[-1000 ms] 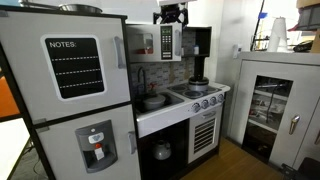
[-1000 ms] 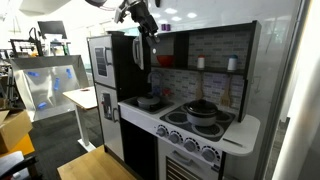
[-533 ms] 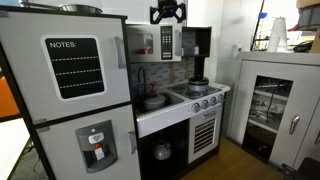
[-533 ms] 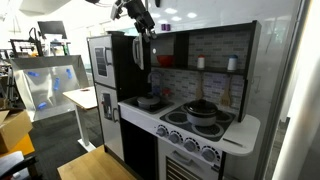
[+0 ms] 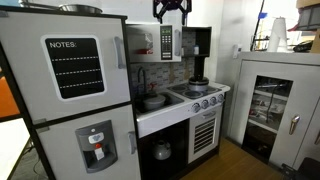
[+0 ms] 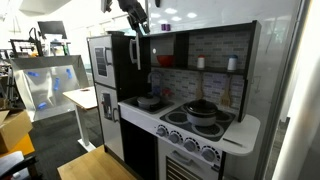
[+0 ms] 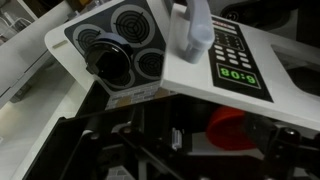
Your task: Open the microwave door
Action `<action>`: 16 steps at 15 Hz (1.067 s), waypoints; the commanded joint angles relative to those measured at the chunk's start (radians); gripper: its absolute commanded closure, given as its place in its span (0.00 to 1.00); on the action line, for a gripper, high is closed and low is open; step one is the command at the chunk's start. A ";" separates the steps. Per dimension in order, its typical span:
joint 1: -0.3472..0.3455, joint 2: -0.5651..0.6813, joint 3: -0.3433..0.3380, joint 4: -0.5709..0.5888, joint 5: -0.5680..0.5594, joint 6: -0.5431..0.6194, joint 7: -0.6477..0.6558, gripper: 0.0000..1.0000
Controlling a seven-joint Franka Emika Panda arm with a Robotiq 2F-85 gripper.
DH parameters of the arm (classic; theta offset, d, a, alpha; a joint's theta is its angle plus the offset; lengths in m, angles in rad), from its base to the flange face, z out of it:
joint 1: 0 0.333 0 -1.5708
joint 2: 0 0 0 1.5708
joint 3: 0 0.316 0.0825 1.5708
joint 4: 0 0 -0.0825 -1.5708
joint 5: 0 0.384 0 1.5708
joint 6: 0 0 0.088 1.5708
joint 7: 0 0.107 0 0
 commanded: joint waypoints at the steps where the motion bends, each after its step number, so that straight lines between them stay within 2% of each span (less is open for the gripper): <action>1: -0.010 -0.048 0.015 -0.062 0.017 -0.010 -0.015 0.00; 16: -0.017 -0.198 0.067 -0.225 0.035 -0.023 -0.016 0.00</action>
